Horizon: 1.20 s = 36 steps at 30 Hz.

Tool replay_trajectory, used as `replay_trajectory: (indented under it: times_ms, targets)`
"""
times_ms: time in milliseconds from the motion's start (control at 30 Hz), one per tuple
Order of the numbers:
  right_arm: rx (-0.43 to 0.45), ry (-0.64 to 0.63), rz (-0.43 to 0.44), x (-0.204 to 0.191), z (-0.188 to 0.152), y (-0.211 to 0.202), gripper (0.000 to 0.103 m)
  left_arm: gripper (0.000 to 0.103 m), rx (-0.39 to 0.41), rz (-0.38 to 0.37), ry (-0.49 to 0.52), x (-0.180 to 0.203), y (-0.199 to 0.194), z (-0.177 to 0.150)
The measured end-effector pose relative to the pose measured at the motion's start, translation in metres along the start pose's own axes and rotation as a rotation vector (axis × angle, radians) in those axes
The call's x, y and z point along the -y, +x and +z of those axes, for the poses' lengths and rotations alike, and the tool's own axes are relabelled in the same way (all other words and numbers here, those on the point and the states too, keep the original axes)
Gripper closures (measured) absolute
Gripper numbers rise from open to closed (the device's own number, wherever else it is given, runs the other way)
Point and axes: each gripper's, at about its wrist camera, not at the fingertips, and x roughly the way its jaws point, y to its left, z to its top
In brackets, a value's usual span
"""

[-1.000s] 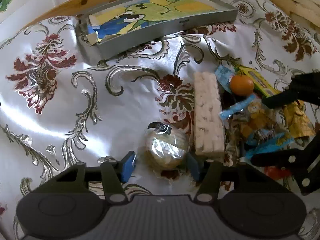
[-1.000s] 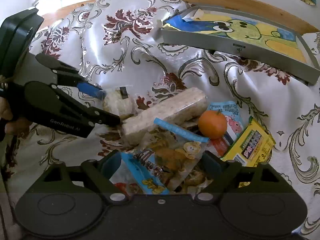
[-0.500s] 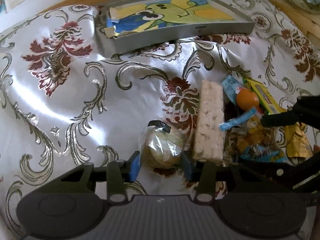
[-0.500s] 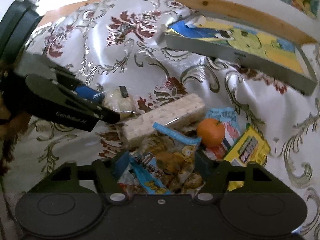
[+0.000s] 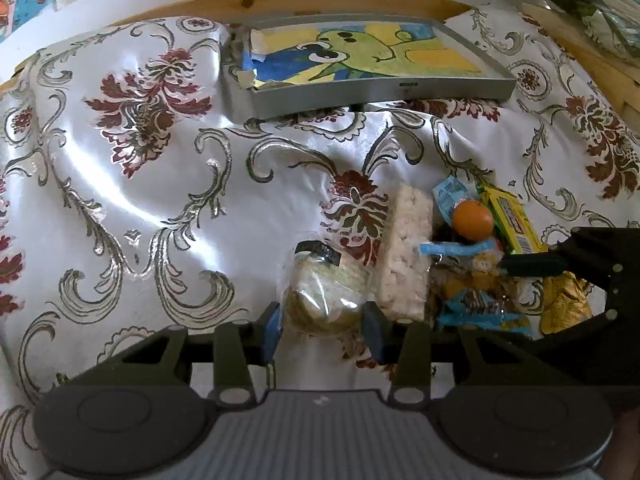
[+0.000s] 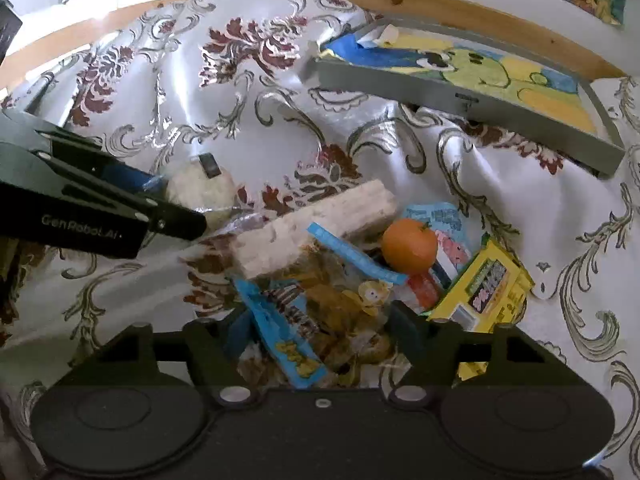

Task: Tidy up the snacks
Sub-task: 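Grasp and lift the wrapped bun with the left tool while the right tool grasps the blue snack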

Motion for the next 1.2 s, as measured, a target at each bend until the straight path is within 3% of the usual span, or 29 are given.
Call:
replay_trajectory:
  times_ms: [333, 567, 633, 667, 1000, 1200]
  targets:
    - [0.018, -0.191, -0.097, -0.022, -0.007, -0.001, 0.047, 0.056, 0.046, 0.045, -0.077, -0.005, -0.015, -0.002]
    - [0.036, -0.232, -0.115, -0.028, -0.009, -0.005, 0.05, 0.056, 0.097, 0.055, -0.104, -0.003, -0.029, -0.007]
    - [0.048, -0.25, -0.118, -0.031, -0.01, -0.007, 0.056, 0.056, 0.111, 0.058, -0.095, -0.001, -0.031, -0.008]
    - [0.054, -0.263, -0.12, -0.033, -0.01, -0.009, 0.066, 0.056, 0.115, 0.058, -0.093, 0.0, -0.031, -0.008]
    - [0.08, -0.376, -0.18, -0.048, -0.017, -0.01, 0.069, 0.056, 0.129, 0.049, -0.104, 0.0, -0.031, -0.009]
    - [0.151, -0.519, -0.275, -0.065, -0.025, -0.018, 0.07, 0.056, 0.153, 0.047, -0.11, 0.0, -0.034, -0.007]
